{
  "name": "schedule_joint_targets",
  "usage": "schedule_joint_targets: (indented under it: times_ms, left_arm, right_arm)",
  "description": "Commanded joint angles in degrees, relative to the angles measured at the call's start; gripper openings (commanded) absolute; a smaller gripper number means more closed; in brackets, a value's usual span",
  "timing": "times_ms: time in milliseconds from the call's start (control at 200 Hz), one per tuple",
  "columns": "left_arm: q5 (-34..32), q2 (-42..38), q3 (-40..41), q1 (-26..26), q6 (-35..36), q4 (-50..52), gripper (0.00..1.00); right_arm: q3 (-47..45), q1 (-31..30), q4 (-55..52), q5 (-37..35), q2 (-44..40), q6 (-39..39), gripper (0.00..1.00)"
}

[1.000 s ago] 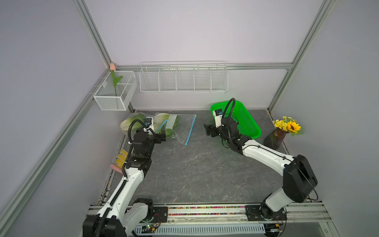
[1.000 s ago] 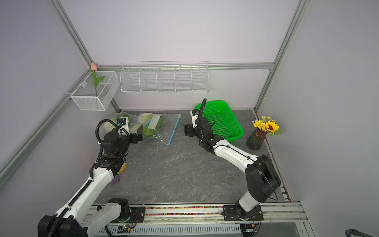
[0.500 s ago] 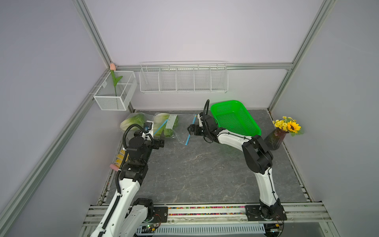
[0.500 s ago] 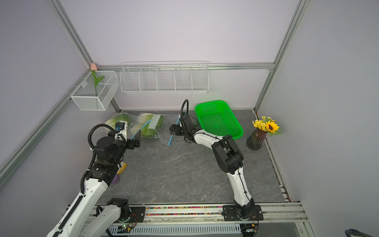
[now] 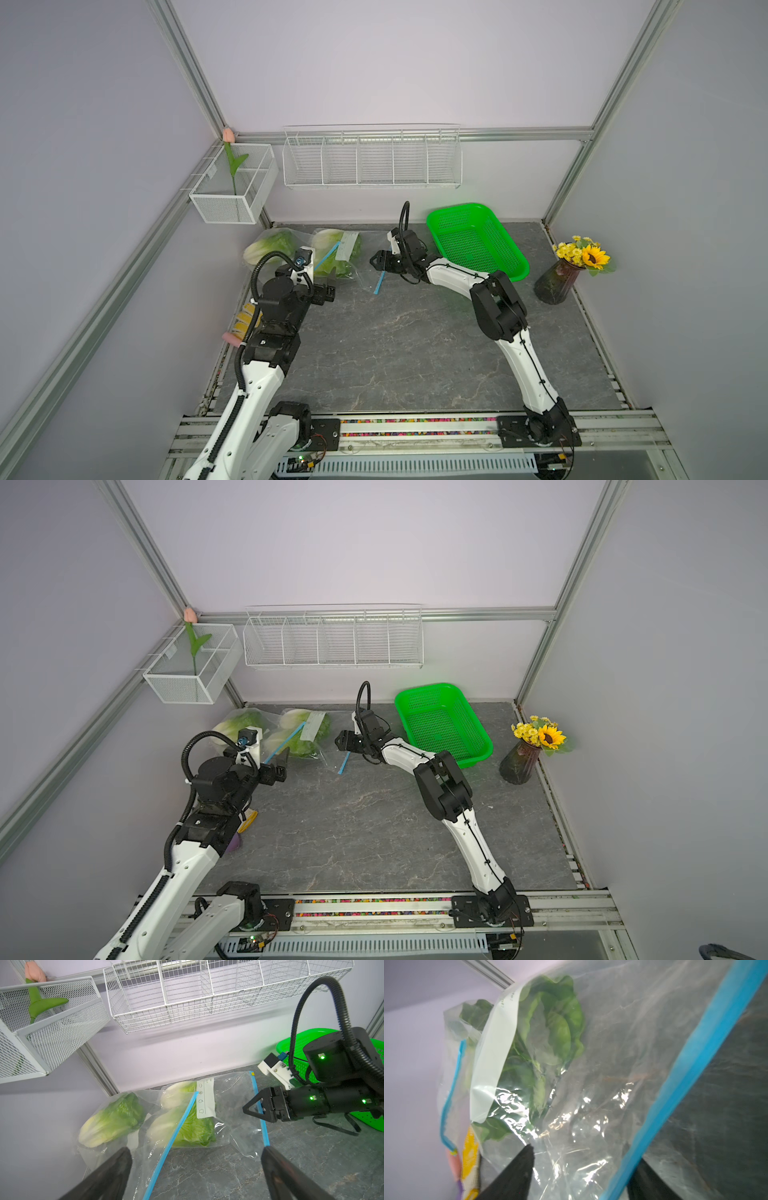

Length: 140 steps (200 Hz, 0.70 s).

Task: Open the zip-top bag and take out the chinese cabbages
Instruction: Move the zipper food storage bag to the center of the board.

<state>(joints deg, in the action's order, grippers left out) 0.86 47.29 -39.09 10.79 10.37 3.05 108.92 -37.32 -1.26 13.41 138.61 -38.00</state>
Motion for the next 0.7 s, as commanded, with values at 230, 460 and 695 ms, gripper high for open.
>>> schedule_joint_targets:
  times_ms: [230, 460, 695]
  left_arm:
    - [1.6, 0.8, 0.4, 0.2, -0.7, 0.9, 0.99]
    - [1.5, 0.7, 0.5, 0.2, -1.5, 0.0, 0.99]
    - [1.7, 1.4, 0.4, 0.2, -3.1, -2.3, 0.99]
  right_arm:
    - [0.9, 0.1, -2.5, 2.8, -2.2, 4.0, 0.07]
    - [-2.4, -0.3, -4.2, 1.2, -8.6, 11.4, 0.07]
    - [-9.1, -0.5, -7.4, -4.6, -19.5, 23.4, 0.07]
